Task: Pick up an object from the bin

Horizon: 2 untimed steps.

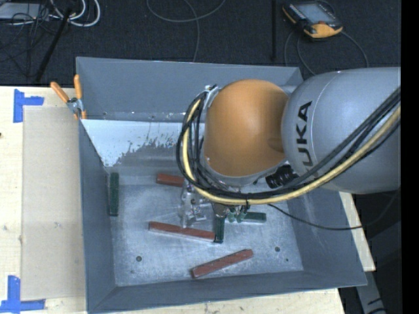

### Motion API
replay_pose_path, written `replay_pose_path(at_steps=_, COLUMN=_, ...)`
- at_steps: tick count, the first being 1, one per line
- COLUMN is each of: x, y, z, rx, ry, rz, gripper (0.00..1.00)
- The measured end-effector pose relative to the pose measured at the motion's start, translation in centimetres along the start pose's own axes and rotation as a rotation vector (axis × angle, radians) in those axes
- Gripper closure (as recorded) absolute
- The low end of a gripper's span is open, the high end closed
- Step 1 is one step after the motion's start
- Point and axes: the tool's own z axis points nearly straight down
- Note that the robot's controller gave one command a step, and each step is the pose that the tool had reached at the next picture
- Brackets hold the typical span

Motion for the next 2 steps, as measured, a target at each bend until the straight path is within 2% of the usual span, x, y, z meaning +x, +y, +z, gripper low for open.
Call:
replay_pose_path(at_steps=1, x=0.00, y=0.00, z=0.00, rx=0.000, ry=0.000, rz=0.001, gripper=0.00)
replay_pose_path(at_steps=2, x=0.00, y=0.01, z=0.00, rx=0.000, ry=0.000, rz=0.001, gripper=1.00)
